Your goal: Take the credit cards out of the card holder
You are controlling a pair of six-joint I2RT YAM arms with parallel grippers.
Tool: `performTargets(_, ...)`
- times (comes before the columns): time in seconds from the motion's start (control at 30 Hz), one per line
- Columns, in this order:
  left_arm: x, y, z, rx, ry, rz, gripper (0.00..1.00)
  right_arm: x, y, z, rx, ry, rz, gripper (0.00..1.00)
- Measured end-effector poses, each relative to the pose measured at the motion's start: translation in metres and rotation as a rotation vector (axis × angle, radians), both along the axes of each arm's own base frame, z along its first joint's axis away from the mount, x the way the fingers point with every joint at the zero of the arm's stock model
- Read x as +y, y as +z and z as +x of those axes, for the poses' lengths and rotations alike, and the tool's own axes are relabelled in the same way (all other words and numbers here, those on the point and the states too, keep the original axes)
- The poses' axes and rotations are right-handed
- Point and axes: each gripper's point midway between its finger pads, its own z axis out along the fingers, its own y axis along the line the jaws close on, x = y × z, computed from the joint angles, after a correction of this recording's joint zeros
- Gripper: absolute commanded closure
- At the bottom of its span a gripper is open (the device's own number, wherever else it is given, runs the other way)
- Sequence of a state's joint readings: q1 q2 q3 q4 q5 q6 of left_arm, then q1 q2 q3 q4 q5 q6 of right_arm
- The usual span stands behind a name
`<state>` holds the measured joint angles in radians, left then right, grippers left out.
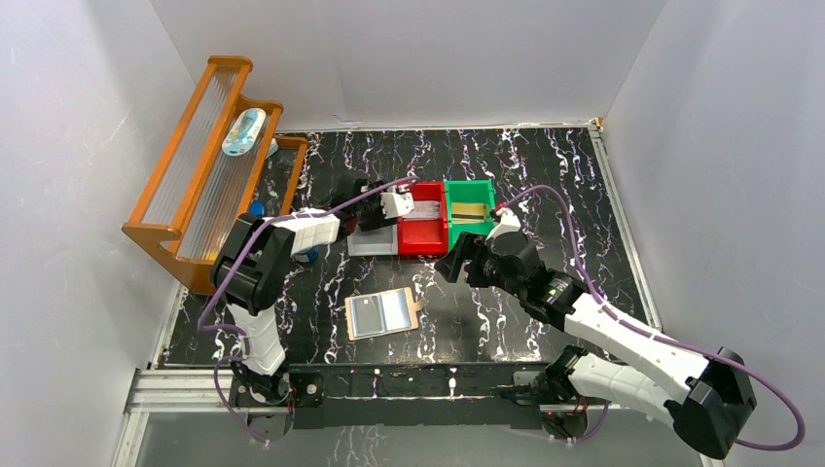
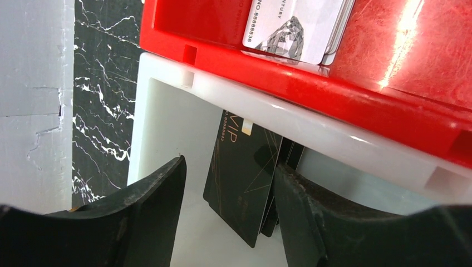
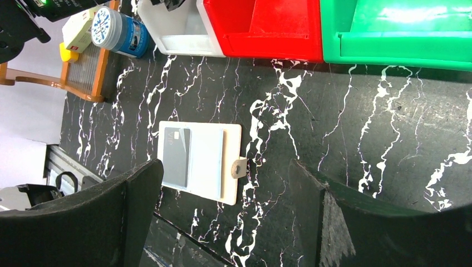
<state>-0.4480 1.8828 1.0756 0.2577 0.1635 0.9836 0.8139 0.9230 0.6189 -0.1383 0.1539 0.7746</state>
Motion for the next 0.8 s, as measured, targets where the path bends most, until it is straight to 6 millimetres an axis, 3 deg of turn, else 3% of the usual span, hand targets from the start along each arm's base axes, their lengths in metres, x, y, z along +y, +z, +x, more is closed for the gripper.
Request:
performTargets(0.6,0.0042,-0.0029,-0.0048,0.038,0.016,0.015,0.43,-0.0005,-0.0007,-0.0002,0.004,0.0,-0.001,0.08)
performTargets(0.8,0.0045,-0.0011,-0.0077,0.049,0.025,0.001,0.37,-0.0012,-0.002,-0.0009,0.008,0.0,-0.006,0.07)
